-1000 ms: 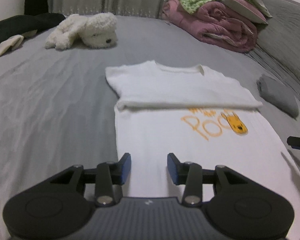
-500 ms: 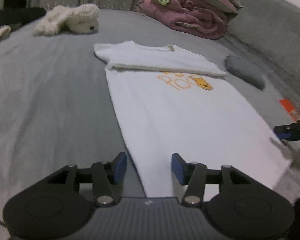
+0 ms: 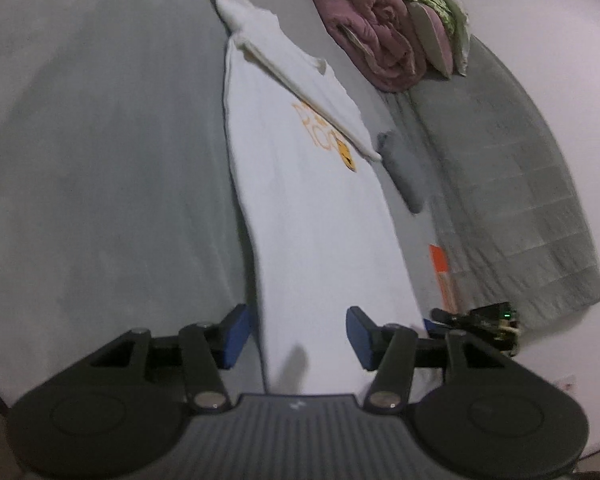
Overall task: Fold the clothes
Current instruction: 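Grasp the shirt hem with both grippers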
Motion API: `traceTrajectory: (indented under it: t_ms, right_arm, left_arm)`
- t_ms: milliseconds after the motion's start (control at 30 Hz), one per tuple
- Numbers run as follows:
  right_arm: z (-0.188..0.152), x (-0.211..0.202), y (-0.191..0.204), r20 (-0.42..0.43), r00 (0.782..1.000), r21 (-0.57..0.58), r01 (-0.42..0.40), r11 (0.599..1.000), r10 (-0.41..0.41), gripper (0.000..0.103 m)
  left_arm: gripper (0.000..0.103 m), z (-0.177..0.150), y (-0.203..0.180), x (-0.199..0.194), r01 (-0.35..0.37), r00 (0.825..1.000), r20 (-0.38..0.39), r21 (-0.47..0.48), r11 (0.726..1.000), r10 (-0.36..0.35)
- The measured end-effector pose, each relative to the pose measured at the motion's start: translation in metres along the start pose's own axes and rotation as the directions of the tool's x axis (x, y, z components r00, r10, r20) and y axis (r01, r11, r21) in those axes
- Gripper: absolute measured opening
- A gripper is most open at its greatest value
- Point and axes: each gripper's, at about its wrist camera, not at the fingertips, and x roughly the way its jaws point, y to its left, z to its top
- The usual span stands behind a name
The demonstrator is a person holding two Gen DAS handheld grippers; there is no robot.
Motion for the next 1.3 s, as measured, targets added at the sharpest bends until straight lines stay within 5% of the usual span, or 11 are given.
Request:
traceTrajectory:
  t_ms: [300, 900, 1100, 1300]
  right_arm:
    - [-0.006, 0.008, 0.007, -0.079, 0.996, -0.049, -0.055, 0.997, 0.051, 0.056]
    - [-0.002, 0.024, 0.014, -0.108, 0.993, -0.054, -0.062, 0.997, 0.056, 0.052]
    - [0.0, 0.027, 0.015, -0.115, 0.992, -0.035, -0.054, 0.998, 0.05, 0.042]
    - [0.001, 0.026, 0.017, -0.108, 0.993, -0.033, -0.059, 0.998, 0.055, 0.017]
  left_arm:
    - [0.052, -0.012, -0.016, 0.022, 0.065, 0.995, -0.086, 0.06, 0.996, -0.059]
    - [0.052, -0.01, -0.02, 0.031, 0.092, 0.99, -0.117, 0.097, 0.991, -0.08]
    - [0.042, -0.011, -0.017, 0.028, 0.087, 0.99, -0.119, 0.1, 0.991, -0.074]
    - [0.029, -0.011, -0.015, 0.024, 0.074, 0.991, -0.115, 0.087, 0.993, -0.064]
